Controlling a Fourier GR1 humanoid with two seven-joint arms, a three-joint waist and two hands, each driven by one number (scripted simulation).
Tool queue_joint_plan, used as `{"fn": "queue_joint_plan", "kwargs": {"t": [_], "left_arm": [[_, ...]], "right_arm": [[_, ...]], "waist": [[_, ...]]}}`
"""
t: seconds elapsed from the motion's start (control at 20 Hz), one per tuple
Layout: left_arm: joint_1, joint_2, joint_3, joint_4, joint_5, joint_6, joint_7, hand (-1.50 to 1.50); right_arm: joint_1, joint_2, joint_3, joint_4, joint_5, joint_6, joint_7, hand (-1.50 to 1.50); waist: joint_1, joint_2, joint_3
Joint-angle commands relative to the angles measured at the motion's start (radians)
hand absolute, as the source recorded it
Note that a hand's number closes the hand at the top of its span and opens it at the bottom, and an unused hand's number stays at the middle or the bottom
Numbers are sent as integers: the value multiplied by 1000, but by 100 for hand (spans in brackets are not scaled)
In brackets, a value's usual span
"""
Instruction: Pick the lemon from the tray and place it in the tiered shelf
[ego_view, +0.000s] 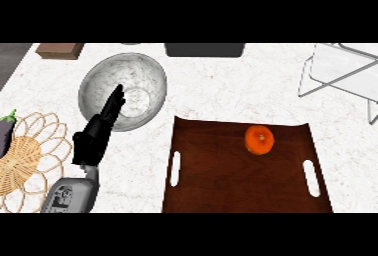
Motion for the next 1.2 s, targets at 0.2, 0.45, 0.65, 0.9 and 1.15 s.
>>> {"fn": "queue_joint_plan", "kwargs": {"t": [0.2, 0.45, 0.65, 0.9, 1.15], "left_arm": [[-25, 40, 41, 41, 32, -51, -10, 0], [3, 8, 8, 17, 13, -31, 6, 0], [9, 4, 16, 94, 1, -28, -76, 0], [-47, 12, 40, 134, 1, -26, -55, 0], [-5, -40, -30, -9, -42, 22, 35, 0]], "right_arm": [[-9, -41, -77, 241, -27, -276, -92, 150], [2, -43, -195, 251, -276, -442, -290, 150], [47, -32, -191, 283, -308, -505, -349, 150], [-29, -92, -222, 408, -380, -499, -430, 150], [7, -174, -199, 495, -134, -526, -138, -150]], "waist": [[3, 7, -4], [7, 9, -3], [-5, 5, -4], [-2, 7, -4], [4, 5, -4]]}}
